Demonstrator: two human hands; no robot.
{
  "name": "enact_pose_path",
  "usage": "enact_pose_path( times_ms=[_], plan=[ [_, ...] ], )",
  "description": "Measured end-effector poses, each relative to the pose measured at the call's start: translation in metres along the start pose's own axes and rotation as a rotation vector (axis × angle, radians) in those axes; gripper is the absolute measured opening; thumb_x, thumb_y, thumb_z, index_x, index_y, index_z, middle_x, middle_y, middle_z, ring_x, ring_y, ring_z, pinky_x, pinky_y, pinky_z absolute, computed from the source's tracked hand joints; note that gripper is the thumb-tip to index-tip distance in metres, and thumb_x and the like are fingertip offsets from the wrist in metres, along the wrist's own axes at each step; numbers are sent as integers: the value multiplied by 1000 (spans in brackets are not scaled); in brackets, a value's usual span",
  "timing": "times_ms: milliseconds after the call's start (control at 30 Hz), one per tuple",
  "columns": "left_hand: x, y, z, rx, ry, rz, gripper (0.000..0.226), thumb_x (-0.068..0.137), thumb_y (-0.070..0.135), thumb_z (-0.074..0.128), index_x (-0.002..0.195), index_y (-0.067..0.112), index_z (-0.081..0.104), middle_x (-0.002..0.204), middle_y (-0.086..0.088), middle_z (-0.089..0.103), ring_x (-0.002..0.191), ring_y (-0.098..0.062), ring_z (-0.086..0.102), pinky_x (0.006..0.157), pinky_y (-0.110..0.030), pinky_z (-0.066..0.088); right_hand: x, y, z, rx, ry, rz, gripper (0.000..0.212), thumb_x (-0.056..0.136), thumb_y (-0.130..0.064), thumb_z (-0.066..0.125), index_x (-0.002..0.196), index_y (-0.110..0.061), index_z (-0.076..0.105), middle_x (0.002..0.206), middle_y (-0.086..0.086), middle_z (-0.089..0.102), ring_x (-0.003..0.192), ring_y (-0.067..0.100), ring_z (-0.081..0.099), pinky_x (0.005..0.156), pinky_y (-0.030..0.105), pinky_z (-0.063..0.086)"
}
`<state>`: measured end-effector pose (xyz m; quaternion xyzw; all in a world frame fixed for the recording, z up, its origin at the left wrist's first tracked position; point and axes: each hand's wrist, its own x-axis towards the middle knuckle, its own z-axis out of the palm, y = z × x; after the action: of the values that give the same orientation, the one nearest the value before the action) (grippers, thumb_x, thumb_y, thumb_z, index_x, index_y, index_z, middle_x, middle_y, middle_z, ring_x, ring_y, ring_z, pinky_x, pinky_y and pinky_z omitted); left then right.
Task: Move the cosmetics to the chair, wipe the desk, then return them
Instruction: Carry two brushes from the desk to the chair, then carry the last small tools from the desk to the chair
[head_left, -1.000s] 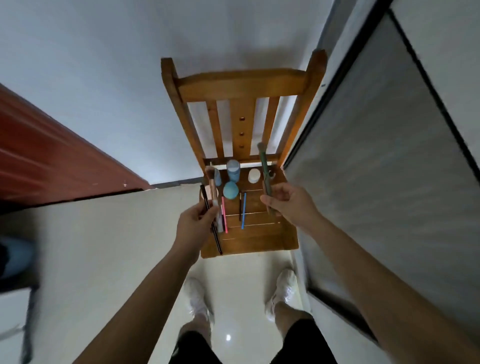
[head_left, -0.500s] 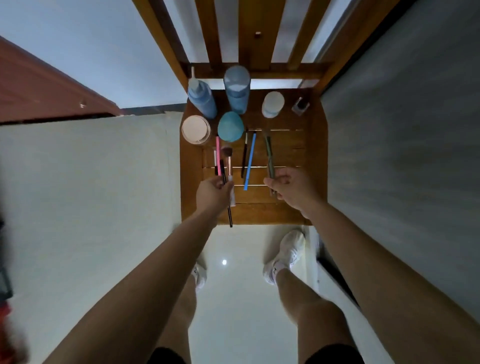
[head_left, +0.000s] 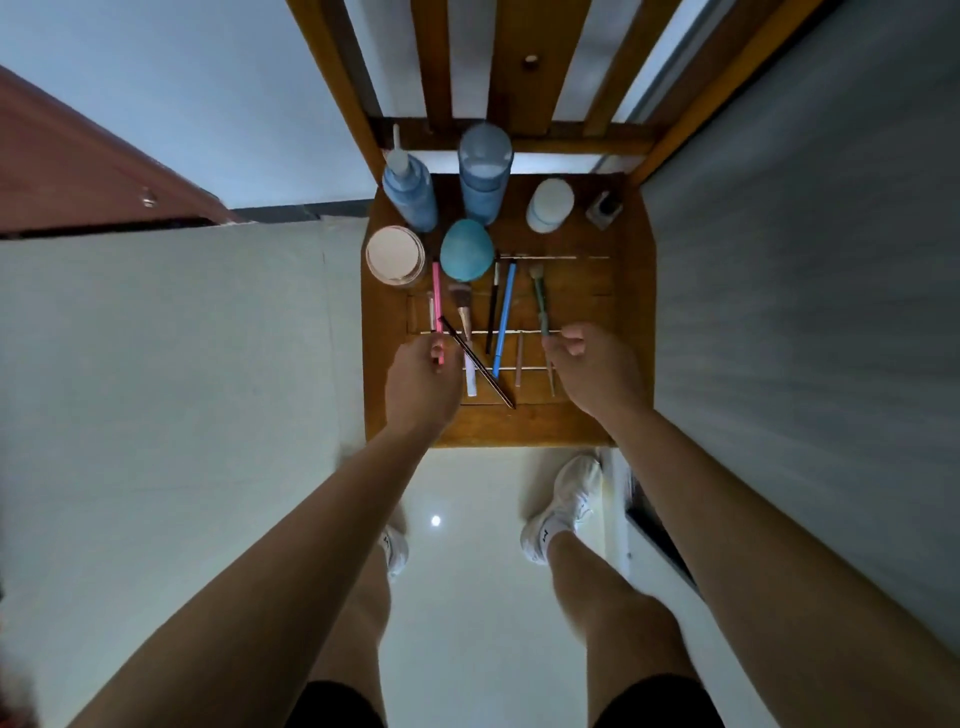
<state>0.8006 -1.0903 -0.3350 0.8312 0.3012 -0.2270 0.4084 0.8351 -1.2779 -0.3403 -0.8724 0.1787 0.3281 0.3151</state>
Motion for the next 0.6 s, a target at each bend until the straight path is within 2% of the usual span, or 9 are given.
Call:
enact_pose_path(
  times_ms=[100,167,233,267,367,467,533,600],
  plan=[
    [-28,25,-52,112,106,136,44,103,42,42,137,17,52,141,-8,52,123,-24,53,93,-31,41,-33,-39,-38,-11,123,-87,29,103,-52,43,120,-33,57,116,-9,67,110,16,64,64,15,35],
    [-50,52,-100,161,195,226,49,103,48,36,145,22,44,154,-5,40,138,-27,41,104,-40,40,-67,-80,-71,7,258,-230,18,104,-48,40,118,-41,50,118,-12,61,117,15,60,75,19,47],
    [-74,83,-156,201,291,326,55,103,50,33,152,25,34,162,-4,26,148,-26,26,115,-49,30,-108,-125,-106,-13,384,-382,35,105,-48,38,136,-34,46,137,-3,54,127,17,53,95,34,52],
    [-87,98,-187,198,345,388,56,103,50,33,153,25,32,164,-4,21,150,-26,21,118,-51,27,-129,-148,-123,-33,452,-459,43,104,-49,38,142,-29,42,141,0,51,128,18,52,98,38,52],
    [-132,139,-279,137,507,572,58,103,49,33,154,22,30,165,-6,16,152,-25,15,120,-52,23,-191,-212,-169,-46,665,-700,48,106,-45,40,148,-22,37,147,5,47,133,22,48,102,43,50],
    [-186,161,-363,117,665,719,59,102,46,35,153,16,31,163,-14,18,151,-31,18,116,-57,27,-244,-273,-201,-63,835,-966,48,107,-39,42,148,-15,38,150,9,44,140,24,40,114,41,38],
    [-221,159,-406,210,810,740,61,102,46,35,152,10,35,161,-20,21,149,-36,21,117,-56,25,-272,-308,-209,-119,853,-1041,50,106,-42,40,150,-18,36,156,11,36,145,26,33,117,39,27],
    [-257,146,-438,295,913,643,66,101,52,31,154,13,31,163,-17,17,150,-35,17,118,-53,21,-296,-335,-207,-179,800,-1072,54,105,-49,36,152,-24,32,162,9,26,148,28,25,117,40,21]
  ],
)
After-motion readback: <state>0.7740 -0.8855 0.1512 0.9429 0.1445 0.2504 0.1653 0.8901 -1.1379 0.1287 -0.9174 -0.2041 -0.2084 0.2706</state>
